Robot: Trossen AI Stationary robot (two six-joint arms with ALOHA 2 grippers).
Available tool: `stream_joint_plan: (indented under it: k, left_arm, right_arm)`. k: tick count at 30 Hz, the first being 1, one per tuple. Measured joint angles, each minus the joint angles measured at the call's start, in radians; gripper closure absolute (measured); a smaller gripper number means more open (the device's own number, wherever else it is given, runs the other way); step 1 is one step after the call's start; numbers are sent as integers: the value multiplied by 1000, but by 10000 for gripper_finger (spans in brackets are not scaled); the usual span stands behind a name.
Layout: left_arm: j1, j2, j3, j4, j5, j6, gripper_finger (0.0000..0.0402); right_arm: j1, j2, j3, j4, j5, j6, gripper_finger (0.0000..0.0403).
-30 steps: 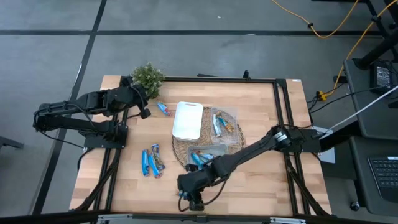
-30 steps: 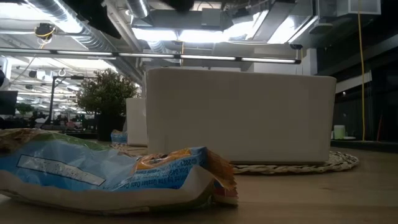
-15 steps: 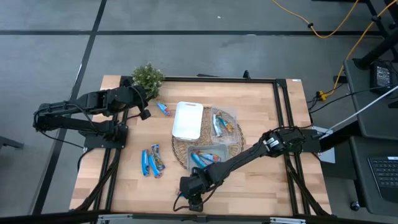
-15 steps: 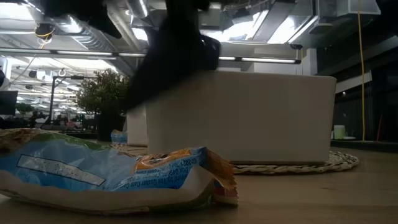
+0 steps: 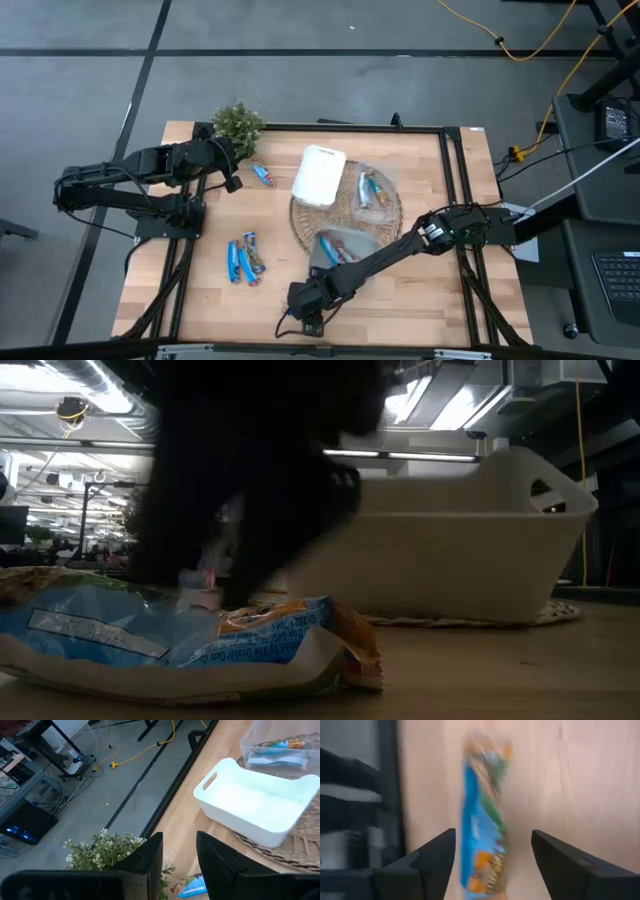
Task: Pick and place Granola Bars by type
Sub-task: Put the yellow granola bar into the transparent bin
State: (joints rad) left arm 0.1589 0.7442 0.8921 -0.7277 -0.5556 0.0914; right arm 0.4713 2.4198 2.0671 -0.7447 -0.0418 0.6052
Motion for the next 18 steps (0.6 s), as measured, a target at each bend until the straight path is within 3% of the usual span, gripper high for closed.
stream_joint_plan:
  k: [18]
  left_arm:
    - [0, 0, 0, 0, 0, 0, 290]
  right_arm:
    - [8, -3, 1, -25, -40, 15, 154]
